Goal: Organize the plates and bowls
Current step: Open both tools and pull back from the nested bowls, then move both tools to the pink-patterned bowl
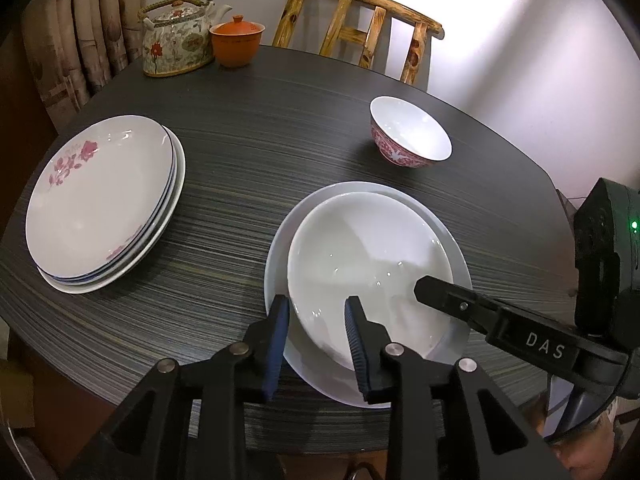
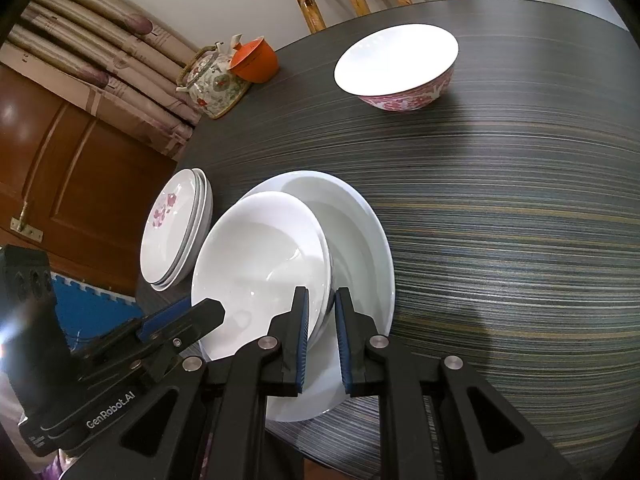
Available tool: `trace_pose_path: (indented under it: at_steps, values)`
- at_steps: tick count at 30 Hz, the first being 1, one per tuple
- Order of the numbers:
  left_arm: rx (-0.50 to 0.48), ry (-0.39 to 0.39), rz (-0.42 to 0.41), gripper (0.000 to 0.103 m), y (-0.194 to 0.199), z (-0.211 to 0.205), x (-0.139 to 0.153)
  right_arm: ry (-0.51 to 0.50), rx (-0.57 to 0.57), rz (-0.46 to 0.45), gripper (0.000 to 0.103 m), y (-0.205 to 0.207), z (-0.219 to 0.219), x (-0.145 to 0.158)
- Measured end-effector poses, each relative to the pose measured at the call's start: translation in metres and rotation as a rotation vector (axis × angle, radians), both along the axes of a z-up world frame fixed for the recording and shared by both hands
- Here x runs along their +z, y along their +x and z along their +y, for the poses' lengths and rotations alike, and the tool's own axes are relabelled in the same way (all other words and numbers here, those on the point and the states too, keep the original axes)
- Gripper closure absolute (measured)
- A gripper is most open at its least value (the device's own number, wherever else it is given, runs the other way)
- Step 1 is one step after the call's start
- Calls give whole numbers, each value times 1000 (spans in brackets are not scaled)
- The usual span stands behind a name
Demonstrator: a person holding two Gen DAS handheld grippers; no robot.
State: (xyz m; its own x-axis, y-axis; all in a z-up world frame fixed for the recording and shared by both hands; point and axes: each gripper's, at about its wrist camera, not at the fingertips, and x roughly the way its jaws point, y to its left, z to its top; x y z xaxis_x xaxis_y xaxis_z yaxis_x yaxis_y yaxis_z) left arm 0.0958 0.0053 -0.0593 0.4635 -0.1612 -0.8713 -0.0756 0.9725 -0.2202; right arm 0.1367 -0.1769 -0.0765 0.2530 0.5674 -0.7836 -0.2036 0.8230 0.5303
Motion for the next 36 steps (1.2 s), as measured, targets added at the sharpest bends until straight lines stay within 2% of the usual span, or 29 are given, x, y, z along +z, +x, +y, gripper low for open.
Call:
trace_pose_path:
  at_steps: [7,12,16,21,24,28,31,36]
  values:
    - [-8,14,-5,74,-2,-2,1,5,-6,5,85,1,-1,0]
    - [2,6,-13,74,-5,2,4,-1,-17,-20,76,-2,-1,7]
    - [29,6,-15,63,-8,9,6,-6,-29,-43,67,-2,-5,16]
    - [52,-6,-20,63,-11,21,8,17,-65,-58,66,-2,-17,19]
    - [59,-13,-17,63,-13,25,9,50,-100,-103,66,-7,-28,23]
    - [63,-32,-25,63,-16,30,10,-4,-153,-185,66,-17,-46,24]
    - [57,-53,-26,63,-16,32,11,-131,-197,-266,65,-22,-68,18]
    - [37,-76,-28,63,-7,29,19,-205,-269,-277,60,-18,-107,0]
